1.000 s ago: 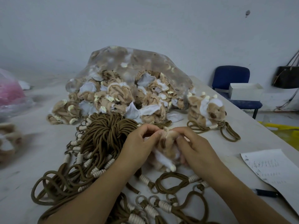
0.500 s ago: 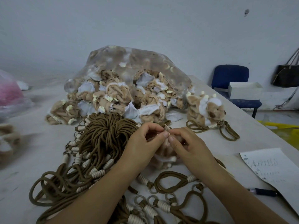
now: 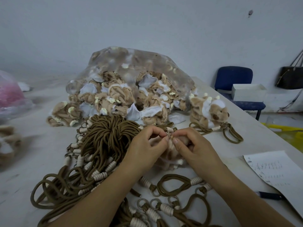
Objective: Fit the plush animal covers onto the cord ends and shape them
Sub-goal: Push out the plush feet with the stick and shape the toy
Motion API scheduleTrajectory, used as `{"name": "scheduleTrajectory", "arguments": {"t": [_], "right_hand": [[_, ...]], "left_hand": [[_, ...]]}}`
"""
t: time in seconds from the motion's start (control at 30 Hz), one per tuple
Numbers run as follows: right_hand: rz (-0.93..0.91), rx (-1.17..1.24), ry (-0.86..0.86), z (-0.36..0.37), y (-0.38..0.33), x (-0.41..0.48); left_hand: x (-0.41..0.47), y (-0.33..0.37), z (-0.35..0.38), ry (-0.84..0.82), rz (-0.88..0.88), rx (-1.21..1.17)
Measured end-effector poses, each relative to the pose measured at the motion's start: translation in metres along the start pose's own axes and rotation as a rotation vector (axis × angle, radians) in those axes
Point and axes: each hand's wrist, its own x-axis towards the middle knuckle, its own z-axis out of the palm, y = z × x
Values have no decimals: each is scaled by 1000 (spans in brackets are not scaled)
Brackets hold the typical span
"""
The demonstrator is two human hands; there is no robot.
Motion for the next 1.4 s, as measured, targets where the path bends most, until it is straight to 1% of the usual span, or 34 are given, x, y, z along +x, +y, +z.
{"name": "scheduleTrajectory", "arguments": {"t": [0.23,0.43,0.53,0.67,0.77,0.8,0.87,0.93,1.17,1.27,1.4], "right_hand": [[22,5,-42,0,0,-2],[47,-3,-37,-2,2,-1],[92,20,-31,0,3,-1],[137,25,-3,2,3,-2],[143,31,-1,0,2,-2],[133,23,2,-1,1,-2],[109,-8,2,-1,1,-3],[90,-43,-1,-1,0,-3],[120,21,9,-5,-1,-3],[107,50,-19,-4,-3,-3],[114,94,-61,-4,-2,-4]], "left_hand": [[0,-1,-1,-51,53,45],[1,-5,0,-60,21,-74],[0,-6,2,-78,11,-87],[-3,-4,5,-110,60,16],[-2,0,5,-26,274,241],[-1,0,4,-21,337,313],[0,0,3,-71,411,433],[-1,0,2,-120,453,505],[1,-3,1,-122,457,535],[2,-6,1,-103,433,479],[2,-7,1,-46,464,418]]}}
